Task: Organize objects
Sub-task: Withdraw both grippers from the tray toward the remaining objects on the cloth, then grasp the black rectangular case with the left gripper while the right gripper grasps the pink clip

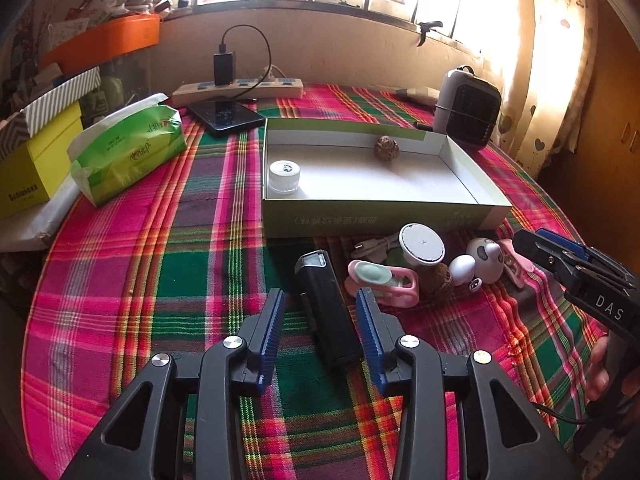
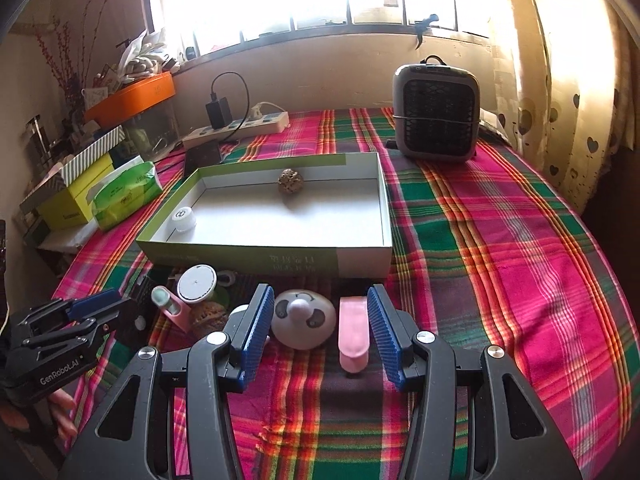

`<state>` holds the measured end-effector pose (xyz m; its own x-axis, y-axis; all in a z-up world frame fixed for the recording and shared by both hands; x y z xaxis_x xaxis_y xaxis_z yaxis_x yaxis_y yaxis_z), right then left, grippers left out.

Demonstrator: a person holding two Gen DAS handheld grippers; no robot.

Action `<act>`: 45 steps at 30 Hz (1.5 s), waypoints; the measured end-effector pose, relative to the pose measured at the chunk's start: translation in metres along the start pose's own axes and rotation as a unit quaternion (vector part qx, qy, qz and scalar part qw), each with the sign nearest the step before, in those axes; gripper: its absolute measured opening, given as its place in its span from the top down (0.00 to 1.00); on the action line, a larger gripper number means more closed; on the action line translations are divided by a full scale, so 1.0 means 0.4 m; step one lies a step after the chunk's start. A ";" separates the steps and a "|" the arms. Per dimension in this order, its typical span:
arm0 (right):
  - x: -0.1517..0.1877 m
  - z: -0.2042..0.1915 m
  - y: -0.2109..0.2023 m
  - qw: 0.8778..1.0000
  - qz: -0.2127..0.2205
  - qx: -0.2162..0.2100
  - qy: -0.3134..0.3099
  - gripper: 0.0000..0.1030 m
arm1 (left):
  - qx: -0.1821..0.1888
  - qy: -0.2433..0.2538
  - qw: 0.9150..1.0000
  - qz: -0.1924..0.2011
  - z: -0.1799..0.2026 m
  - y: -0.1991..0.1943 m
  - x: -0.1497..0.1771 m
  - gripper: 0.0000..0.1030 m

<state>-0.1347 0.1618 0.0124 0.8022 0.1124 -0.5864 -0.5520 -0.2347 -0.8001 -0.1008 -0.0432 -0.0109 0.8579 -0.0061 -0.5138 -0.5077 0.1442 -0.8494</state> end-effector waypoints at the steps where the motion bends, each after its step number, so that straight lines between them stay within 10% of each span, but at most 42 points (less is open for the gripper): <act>1: 0.002 0.002 0.002 1.000 -0.001 0.000 0.001 0.51 | -0.002 -0.001 1.000 -0.002 0.000 0.004 0.001 0.66; 45: 0.013 0.065 0.084 0.996 -0.079 0.052 -0.002 0.51 | -0.046 0.000 0.999 -0.026 -0.033 0.061 -0.030 0.66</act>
<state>-0.1548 0.1795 -0.0208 0.8799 0.1432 -0.4531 -0.4403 -0.1134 -0.8907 -0.1245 -0.0525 -0.0269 0.8836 -0.0118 -0.4681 -0.4670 0.0512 -0.8828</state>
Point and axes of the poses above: each gripper's, at about its wrist camera, not at the fingertips, and y roughly the way its jaws point, z to its right, x to its underside, the point moved 4 cm from there along y, roughly the way its jaws point, and after that the axes turned 12 degrees about -z, right-handed, at the moved point
